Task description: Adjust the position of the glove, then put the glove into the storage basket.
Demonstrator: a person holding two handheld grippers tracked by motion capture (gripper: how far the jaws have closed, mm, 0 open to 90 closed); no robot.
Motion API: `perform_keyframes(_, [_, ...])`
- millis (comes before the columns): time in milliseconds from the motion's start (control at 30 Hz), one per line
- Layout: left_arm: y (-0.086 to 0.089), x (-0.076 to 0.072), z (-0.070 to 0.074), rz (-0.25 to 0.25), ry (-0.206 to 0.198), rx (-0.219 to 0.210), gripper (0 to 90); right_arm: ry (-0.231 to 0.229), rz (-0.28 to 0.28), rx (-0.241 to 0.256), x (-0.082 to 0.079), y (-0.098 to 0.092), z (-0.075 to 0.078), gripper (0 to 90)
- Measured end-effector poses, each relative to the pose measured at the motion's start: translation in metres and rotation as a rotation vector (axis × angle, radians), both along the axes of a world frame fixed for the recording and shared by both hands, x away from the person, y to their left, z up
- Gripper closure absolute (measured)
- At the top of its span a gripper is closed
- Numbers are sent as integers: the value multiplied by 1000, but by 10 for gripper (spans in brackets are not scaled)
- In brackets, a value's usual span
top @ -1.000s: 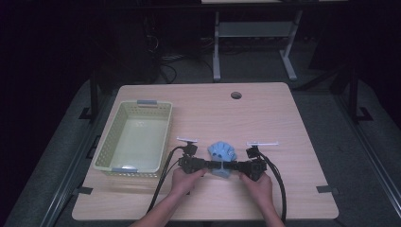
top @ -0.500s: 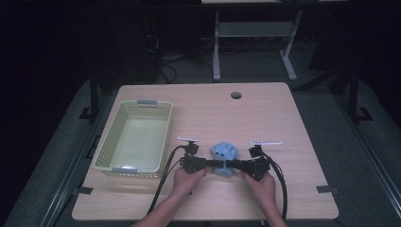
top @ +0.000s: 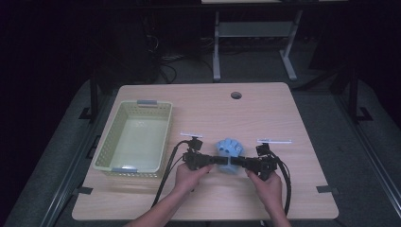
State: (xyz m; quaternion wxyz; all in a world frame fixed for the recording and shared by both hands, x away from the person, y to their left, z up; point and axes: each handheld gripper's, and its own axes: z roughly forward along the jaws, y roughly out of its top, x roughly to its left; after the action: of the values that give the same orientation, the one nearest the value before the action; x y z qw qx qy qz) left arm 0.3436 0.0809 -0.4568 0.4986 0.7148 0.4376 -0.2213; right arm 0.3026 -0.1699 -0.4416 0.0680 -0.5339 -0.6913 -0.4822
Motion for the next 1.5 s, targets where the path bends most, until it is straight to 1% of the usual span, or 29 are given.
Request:
perform_keyframes(100, [-1, 0, 4, -2, -6, 2, 695, -8, 4, 0, 0, -2, 5, 754])
perform_keyframes(167, [0, 1, 6, -6, -10, 1, 694, -13, 8, -9, 1, -1, 7, 754])
perform_keyframes(200, [0, 1, 6, -4, -8, -3, 694, -8, 9, -13, 1, -1, 9, 754])
perform_keyframes(333, [2, 2, 9, -4, -10, -7, 694, -21, 14, -23, 2, 2, 14, 754])
perform_keyframes(367, [4, 2, 12, 0, -18, -5, 693, -26, 15, -23, 3, 2, 15, 753])
perform_keyframes(467, [6, 2, 16, 1, -28, -6, 693, -30, 19, -24, 4, 5, 19, 754])
perform_keyframes(500, [10, 2, 19, 7, -33, -5, 689, -33, 24, -30, 5, 8, 23, 753])
perform_keyframes(533, [10, 2, 19, 7, -33, -5, 689, -33, 24, -30, 5, 8, 23, 753])
perform_keyframes(567, [14, 2, 23, 16, -33, -17, 687, -43, 30, -37, 6, 11, 27, 754])
perform_keyframes(600, [16, 2, 25, 20, -40, -16, 687, -48, 37, -36, 7, 13, 30, 753])
perform_keyframes(667, [18, 1, 27, 24, -42, -20, 687, -44, 41, -36, 8, 15, 32, 754])
perform_keyframes(700, [22, 1, 32, 32, -49, -23, 687, -53, 50, -37, 10, 18, 37, 754])
perform_keyframes(733, [22, 1, 32, 32, -49, -23, 688, -53, 50, -37, 10, 18, 37, 754])
perform_keyframes(767, [25, 1, 35, 38, -59, -25, 689, -65, 56, -38, 11, 22, 41, 756])
perform_keyframes(800, [25, 1, 35, 38, -59, -25, 689, -65, 56, -38, 11, 22, 41, 756])
perform_keyframes(833, [27, 2, 37, 40, -60, -30, 691, -74, 65, -37, 14, 25, 45, 758])
perform_keyframes(867, [28, 2, 38, 44, -54, -34, 691, -74, 65, -37, 14, 25, 45, 758])
perform_keyframes(900, [30, 3, 40, 40, -58, -32, 694, -74, 68, -36, 15, 28, 48, 759])
perform_keyframes(967, [35, 6, 44, 38, -63, -37, 700, -83, 73, -28, 17, 30, 50, 760])
perform_keyframes(1033, [37, 7, 46, 32, -69, -37, 701, -81, 76, -22, 18, 31, 51, 760])
perform_keyframes(1100, [43, 9, 49, 24, -70, -53, 702, -78, 88, -11, 20, 34, 55, 763])
perform_keyframes(1133, [43, 9, 49, 24, -70, -53, 702, -78, 88, -11, 20, 34, 55, 763])
perform_keyframes(1167, [47, 10, 50, 26, -62, -73, 702, -85, 90, -9, 22, 37, 58, 764])
perform_keyframes(1233, [50, 11, 51, 30, -58, -78, 703, -86, 95, -7, 22, 39, 60, 764])
perform_keyframes(1367, [58, 11, 58, 36, -76, -81, 705, -94, 102, -14, 25, 47, 67, 764])
perform_keyframes(1400, [59, 11, 59, 41, -74, -82, 706, -103, 109, -15, 26, 49, 69, 764])
perform_keyframes(1500, [66, 11, 65, 42, -82, -87, 707, -108, 118, 1, 28, 55, 75, 767])
